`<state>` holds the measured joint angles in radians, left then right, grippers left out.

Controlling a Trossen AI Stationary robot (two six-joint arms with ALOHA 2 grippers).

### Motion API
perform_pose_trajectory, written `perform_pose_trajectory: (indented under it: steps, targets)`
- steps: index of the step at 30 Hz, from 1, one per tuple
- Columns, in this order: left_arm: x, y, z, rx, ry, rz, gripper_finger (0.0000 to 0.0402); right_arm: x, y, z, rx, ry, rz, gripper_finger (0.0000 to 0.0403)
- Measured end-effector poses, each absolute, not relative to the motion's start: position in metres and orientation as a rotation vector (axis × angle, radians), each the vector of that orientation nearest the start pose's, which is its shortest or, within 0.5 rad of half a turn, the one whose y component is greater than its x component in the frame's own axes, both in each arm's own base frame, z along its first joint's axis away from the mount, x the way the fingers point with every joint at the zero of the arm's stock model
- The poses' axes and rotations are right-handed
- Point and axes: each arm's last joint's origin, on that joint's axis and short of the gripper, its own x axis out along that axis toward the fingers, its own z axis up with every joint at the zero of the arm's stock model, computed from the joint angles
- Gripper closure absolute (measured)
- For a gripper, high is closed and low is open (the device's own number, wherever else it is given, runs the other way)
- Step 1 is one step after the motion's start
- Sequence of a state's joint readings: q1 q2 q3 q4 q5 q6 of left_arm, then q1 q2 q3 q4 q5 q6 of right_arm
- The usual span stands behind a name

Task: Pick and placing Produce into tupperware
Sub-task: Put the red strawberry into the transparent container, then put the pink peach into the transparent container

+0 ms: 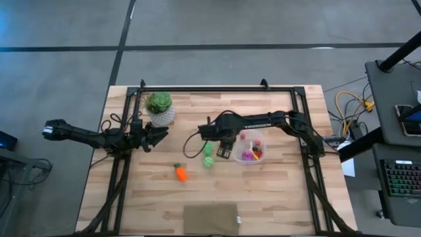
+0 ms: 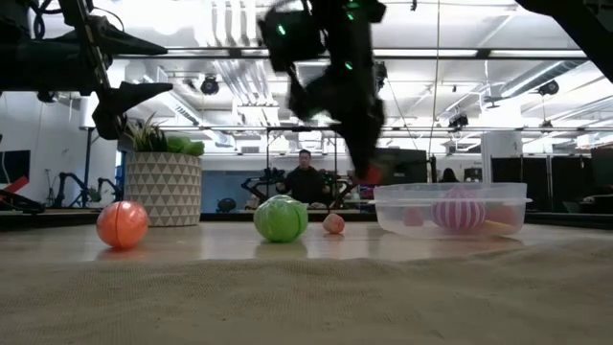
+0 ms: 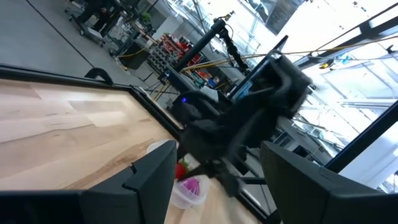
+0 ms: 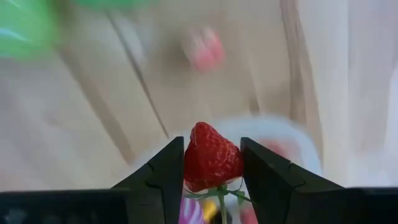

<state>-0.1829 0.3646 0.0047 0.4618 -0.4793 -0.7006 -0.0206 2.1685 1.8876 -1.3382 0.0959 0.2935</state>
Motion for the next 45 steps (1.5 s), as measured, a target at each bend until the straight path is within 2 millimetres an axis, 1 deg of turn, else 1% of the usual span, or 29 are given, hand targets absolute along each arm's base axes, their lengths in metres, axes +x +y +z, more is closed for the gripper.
perform_pose_trajectory:
  steps: [2,5,8,10,13,15,18,20,23,25,29,31,34,38,41,43,45]
  targets:
    - [0.117,-0.008,0.177,-0.728,-0.198,0.250,0.0183,0.406,-0.014,0.208,0.217,1.632,-0.364,0.0266]
    - [0.117,-0.008,0.177,-0.728,-0.197,0.248,0.0183,0.387,-0.015,0.204,0.276,1.673,-0.428,0.0266]
    - [0.117,-0.008,0.177,-0.728,-0.194,0.243,0.0183,0.367,-0.015,0.203,0.343,1.664,-0.495,0.0266]
    - [0.117,-0.008,0.177,-0.728,-0.193,0.243,0.0183,0.357,-0.014,0.210,0.405,1.599,-0.524,0.0266]
    - [0.117,-0.008,0.177,-0.727,-0.192,0.243,0.0183,0.345,-0.013,0.231,0.493,1.464,-0.562,0.0266]
    - [0.117,-0.008,0.177,-0.727,-0.193,0.243,0.0183,0.334,-0.013,0.241,0.516,1.429,-0.612,0.0266]
    - [0.117,-0.008,0.177,-0.726,-0.192,0.243,0.0183,0.314,-0.014,0.247,0.528,1.421,-0.691,0.0266]
    - [0.118,-0.008,0.177,-0.725,-0.189,0.244,0.0183,0.299,-0.015,0.246,0.551,1.432,-0.723,0.0266]
    - [0.118,-0.009,0.176,-0.723,-0.182,0.247,0.0183,0.284,-0.015,0.229,0.594,1.483,-0.749,0.0266]
    - [0.118,-0.008,0.176,-0.723,-0.182,0.248,0.0183,0.280,-0.014,0.216,0.611,1.493,-0.756,0.0266]
    - [0.118,-0.008,0.176,-0.724,-0.183,0.248,0.0183,0.271,-0.014,0.198,0.600,1.529,-0.780,0.0258]
    - [0.118,-0.008,0.176,-0.725,-0.184,0.248,0.0183,0.268,-0.014,0.193,0.587,1.538,-0.795,0.0244]
    - [0.118,-0.008,0.176,-0.725,-0.184,0.248,0.0183,0.264,-0.015,0.191,0.561,1.532,-0.829,0.0214]
    - [0.118,-0.008,0.176,-0.726,-0.183,0.248,0.0183,0.264,-0.016,0.196,0.533,1.495,-0.860,0.0181]
    - [0.118,-0.008,0.176,-0.727,-0.184,0.249,0.0183,0.272,-0.017,0.207,0.515,1.431,-0.837,0.0164]
    - [0.118,-0.008,0.176,-0.743,-0.188,0.250,0.0183,0.285,-0.016,0.219,0.487,1.356,-0.746,0.0157]
    - [0.118,-0.008,0.176,-0.772,-0.193,0.254,0.0183,0.301,-0.013,0.232,0.434,1.259,-0.614,0.0155]
